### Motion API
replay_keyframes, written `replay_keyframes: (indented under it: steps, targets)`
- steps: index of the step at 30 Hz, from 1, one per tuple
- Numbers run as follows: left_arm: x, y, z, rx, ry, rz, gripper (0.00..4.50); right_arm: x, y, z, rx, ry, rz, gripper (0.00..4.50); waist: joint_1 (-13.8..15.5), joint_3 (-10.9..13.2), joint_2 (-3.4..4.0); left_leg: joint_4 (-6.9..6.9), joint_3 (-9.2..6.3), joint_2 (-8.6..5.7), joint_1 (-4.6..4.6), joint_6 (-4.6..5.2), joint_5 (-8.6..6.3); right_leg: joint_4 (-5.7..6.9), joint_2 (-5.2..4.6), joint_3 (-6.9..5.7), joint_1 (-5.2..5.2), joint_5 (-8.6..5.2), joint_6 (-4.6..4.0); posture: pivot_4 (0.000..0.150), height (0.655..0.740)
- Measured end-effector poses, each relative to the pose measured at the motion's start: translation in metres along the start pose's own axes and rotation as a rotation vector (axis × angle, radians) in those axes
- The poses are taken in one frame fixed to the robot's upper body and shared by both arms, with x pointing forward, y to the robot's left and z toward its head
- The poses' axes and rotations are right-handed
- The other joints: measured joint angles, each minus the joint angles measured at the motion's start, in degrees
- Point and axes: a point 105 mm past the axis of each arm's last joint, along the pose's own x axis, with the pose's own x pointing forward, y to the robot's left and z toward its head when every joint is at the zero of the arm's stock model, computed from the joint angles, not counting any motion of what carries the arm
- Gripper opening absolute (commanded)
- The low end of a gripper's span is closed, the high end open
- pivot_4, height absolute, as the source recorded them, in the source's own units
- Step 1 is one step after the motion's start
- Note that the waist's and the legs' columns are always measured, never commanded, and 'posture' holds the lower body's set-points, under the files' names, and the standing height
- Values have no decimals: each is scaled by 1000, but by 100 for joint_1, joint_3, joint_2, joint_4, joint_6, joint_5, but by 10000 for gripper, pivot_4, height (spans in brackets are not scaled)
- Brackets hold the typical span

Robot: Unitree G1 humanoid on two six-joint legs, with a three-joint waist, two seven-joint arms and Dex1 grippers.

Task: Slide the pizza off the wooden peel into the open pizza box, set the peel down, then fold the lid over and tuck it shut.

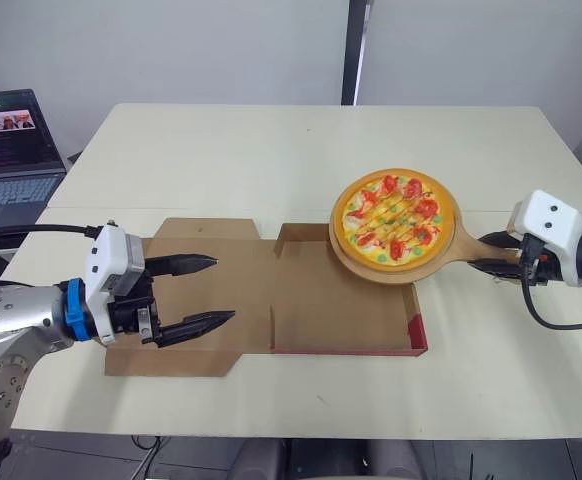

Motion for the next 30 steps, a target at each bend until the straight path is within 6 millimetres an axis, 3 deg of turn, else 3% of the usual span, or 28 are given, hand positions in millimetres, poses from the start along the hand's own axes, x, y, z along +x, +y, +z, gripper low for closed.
replay_keyframes:
  steps: [13,30]
  targets:
    - [3,-13,5,35,-15,-64,45000,5,-5,17,-213,11,5,15654,-2,0,1,2,2,2,-5,-1,0,-1,2,0,-6,5,-6,1500,7400]
    - [3,-18,1,41,-9,-84,45000,0,-33,13,-303,64,-81,15654,-21,0,1,3,7,3,-4,-1,0,0,3,3,-7,8,-11,1500,7400]
